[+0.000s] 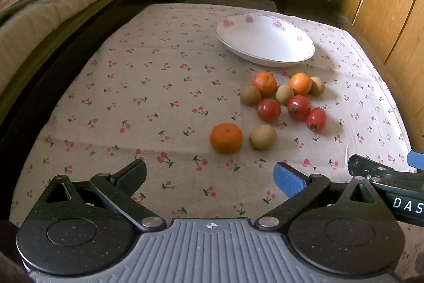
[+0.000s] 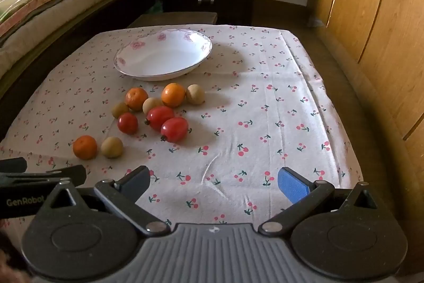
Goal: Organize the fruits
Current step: 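Move both tools toward the fruit cluster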
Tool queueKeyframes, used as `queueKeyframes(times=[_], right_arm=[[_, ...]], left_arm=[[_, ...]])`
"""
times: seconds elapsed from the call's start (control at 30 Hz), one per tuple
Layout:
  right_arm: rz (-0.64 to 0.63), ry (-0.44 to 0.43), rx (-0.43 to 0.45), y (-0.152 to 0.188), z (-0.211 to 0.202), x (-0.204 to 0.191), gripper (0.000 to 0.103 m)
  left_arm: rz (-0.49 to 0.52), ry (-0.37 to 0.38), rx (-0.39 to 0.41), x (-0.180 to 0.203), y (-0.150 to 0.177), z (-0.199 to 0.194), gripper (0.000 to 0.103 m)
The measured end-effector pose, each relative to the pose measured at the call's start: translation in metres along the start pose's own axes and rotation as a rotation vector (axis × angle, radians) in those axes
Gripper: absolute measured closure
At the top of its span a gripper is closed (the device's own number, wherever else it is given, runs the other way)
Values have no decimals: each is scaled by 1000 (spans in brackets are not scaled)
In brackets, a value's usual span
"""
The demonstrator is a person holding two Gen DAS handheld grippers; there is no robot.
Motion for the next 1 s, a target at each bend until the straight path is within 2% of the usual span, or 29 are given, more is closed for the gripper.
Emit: queueKeyframes(times=[1.0], right_arm=[[3,-16,-25,0,5,-5,0]], left_arm=[[-5,2,0,-6,6,1,1]])
Point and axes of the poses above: each gripper's, at about its wrist camera, not at the fingertips, and z roughly the way its jaws point, x to its right, y to its underside, the point moved 6 cm from there along z, roughly the way its jaws point, and after that the axes turned 9 degrees about -x, right-handed, at the moved point
